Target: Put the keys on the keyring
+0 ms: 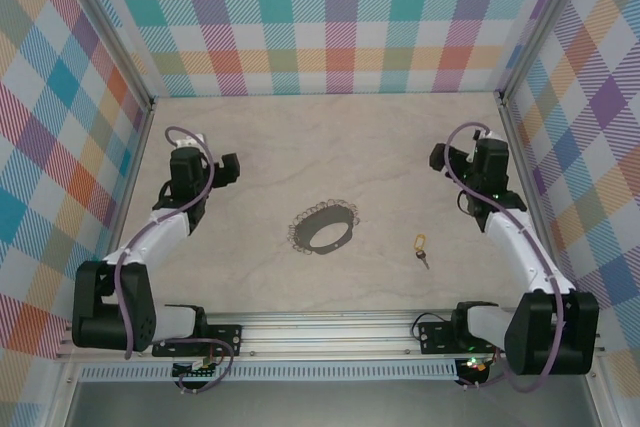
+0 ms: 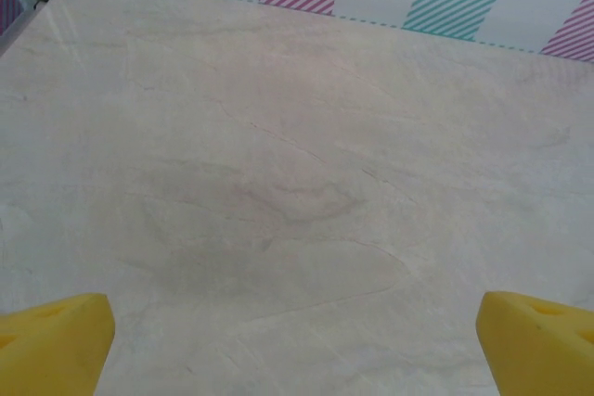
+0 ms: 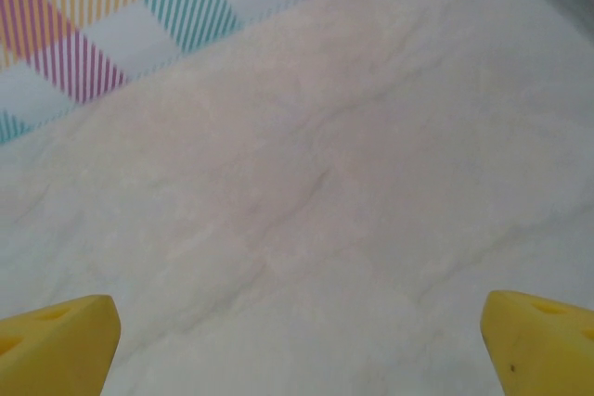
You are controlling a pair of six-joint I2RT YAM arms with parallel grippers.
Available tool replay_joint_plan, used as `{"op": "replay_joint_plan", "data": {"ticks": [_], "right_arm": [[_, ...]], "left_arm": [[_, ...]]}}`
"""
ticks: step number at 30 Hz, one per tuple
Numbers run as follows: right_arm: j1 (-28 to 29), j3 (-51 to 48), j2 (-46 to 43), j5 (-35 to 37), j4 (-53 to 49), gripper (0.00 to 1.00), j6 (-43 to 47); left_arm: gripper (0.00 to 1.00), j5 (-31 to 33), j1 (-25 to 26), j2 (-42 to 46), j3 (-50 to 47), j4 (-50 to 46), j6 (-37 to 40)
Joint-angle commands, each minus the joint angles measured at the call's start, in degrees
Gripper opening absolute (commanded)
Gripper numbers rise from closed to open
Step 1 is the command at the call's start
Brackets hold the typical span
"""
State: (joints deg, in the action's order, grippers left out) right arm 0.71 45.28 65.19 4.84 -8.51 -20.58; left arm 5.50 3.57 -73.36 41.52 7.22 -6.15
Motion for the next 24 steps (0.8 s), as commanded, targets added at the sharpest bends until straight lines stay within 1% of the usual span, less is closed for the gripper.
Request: {"op": "replay_joint_plan", "data": {"ticks": [1, 3, 6, 9, 12, 16, 21, 24], "right_arm": [[0.2, 1.7, -3.3, -9.5, -16.7, 0.99, -2.2], [0.3, 1.4, -5.8, -12.4, -21.5, 0.95, -2.9], [0.2, -0.4, -9.1, -14.7, -26.9, 0.93, -4.9], [0.2, -2.6, -10.9, -16.7, -30.0, 0.91, -7.1], [0.4, -4.9, -11.5, -18.8, -32.0, 0.85, -9.3], [1.1, -6.9, -11.8, -21.2, -33.0, 0.81, -11.5], [4.4, -8.7, -11.4, -22.4, -31.1, 0.79, -12.6], [7.5, -8.8, -9.0, -23.1, -28.6, 0.77, -13.3]], "left_arm": [[1.00, 0.5, 1.1, 3.1, 3.3, -13.7, -7.4], [1.00, -0.1, 1.8, 4.2, 4.9, -19.3, -9.3], [1.00, -3.1, 2.9, 6.7, 6.3, -27.0, -10.7], [1.00, -5.2, 4.4, 10.1, 5.7, -31.4, -12.8], [1.00, -6.0, 5.6, 13.4, 3.6, -33.5, -17.5], [1.00, -9.2, 7.3, 15.3, 1.6, -35.1, -23.2], [1.00, -12.1, 11.1, 12.7, 2.1, -36.1, -24.6], [1.00, -12.6, 13.5, 10.9, 2.9, -36.5, -25.5]]}}
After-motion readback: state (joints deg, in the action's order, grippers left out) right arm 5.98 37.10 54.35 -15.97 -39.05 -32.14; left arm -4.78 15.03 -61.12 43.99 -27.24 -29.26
